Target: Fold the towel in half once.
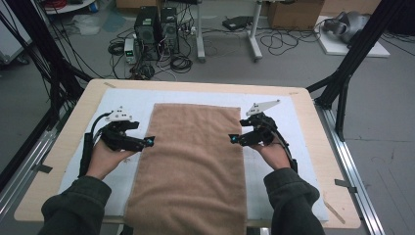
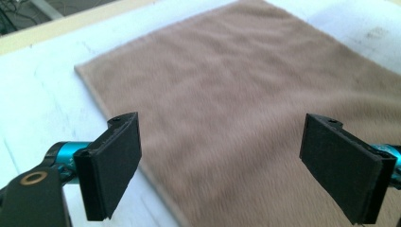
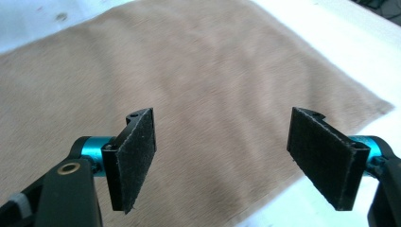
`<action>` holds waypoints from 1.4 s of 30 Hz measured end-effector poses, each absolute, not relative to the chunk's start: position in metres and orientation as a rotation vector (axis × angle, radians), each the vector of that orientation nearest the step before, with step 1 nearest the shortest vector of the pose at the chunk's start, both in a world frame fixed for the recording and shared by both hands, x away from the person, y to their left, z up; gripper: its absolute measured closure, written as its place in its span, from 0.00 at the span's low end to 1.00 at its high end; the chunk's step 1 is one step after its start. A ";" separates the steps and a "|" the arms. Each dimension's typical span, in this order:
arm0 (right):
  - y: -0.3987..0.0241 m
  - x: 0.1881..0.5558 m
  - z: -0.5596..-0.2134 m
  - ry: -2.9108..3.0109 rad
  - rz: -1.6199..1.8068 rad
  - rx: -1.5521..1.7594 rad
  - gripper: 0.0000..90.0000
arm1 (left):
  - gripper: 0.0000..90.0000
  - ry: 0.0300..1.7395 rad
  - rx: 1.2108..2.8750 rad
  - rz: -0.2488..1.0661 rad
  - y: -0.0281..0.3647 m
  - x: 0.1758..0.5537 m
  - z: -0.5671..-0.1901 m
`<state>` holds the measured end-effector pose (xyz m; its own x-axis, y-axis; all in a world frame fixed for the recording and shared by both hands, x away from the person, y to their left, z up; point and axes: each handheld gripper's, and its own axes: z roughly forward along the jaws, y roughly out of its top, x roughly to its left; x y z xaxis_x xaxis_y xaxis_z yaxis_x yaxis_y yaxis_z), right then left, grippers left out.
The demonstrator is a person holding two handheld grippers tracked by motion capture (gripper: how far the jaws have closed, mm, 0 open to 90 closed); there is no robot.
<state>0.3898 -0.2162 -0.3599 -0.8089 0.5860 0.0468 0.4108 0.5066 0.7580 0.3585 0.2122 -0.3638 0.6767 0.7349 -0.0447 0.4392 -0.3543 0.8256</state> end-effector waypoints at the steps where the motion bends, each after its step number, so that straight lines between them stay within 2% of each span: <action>1: -0.218 0.395 -0.361 2.517 1.175 0.870 0.27 | 0.16 0.901 2.007 0.425 0.211 0.362 -0.364; 4: -0.221 0.405 -0.370 2.491 1.161 0.945 0.29 | 0.19 0.895 2.007 0.402 0.212 0.378 -0.376; 7: -0.221 0.412 -0.381 2.478 1.135 0.951 0.37 | 0.19 0.947 2.021 0.380 0.212 0.393 -0.392; 12: -0.222 0.427 -0.404 2.456 1.067 1.023 0.50 | 0.41 0.982 2.058 0.379 0.209 0.407 -0.409; 14: -0.224 0.433 -0.414 2.457 1.066 1.080 0.53 | 0.46 1.010 2.058 0.372 0.209 0.412 -0.416; 17: -0.221 0.438 -0.426 2.478 1.009 1.119 0.53 | 0.52 1.059 2.049 0.371 0.207 0.418 -0.425; 20: -0.215 0.442 -0.436 2.489 0.932 1.120 0.48 | 0.55 1.089 2.073 0.376 0.205 0.423 -0.434; 22: -0.217 0.443 -0.439 2.473 0.979 1.158 0.50 | 0.57 1.121 2.077 0.363 0.205 0.425 -0.440; 23: -0.218 0.444 -0.439 2.467 0.988 1.164 0.53 | 0.60 1.125 2.075 0.384 0.205 0.425 -0.440; 25: -0.220 0.444 -0.438 2.473 0.985 1.166 0.64 | 0.75 1.133 2.085 0.426 0.205 0.425 -0.440; 27: -0.219 0.444 -0.438 2.480 0.986 1.160 0.74 | 0.83 1.123 2.097 0.436 0.204 0.425 -0.439; 28: -0.218 0.444 -0.438 2.481 0.987 1.159 0.87 | 0.89 1.108 2.107 0.439 0.203 0.424 -0.439; 29: -0.216 0.444 -0.438 2.504 1.022 1.147 0.91 | 0.91 1.098 2.111 0.439 0.202 0.424 -0.439; 33: -0.216 0.443 -0.436 2.504 1.017 1.153 0.93 | 0.95 1.107 2.094 0.402 0.205 0.425 -0.439; 42: -0.223 0.436 -0.413 2.501 1.061 1.103 0.93 | 0.96 1.053 2.014 0.317 0.222 0.418 -0.419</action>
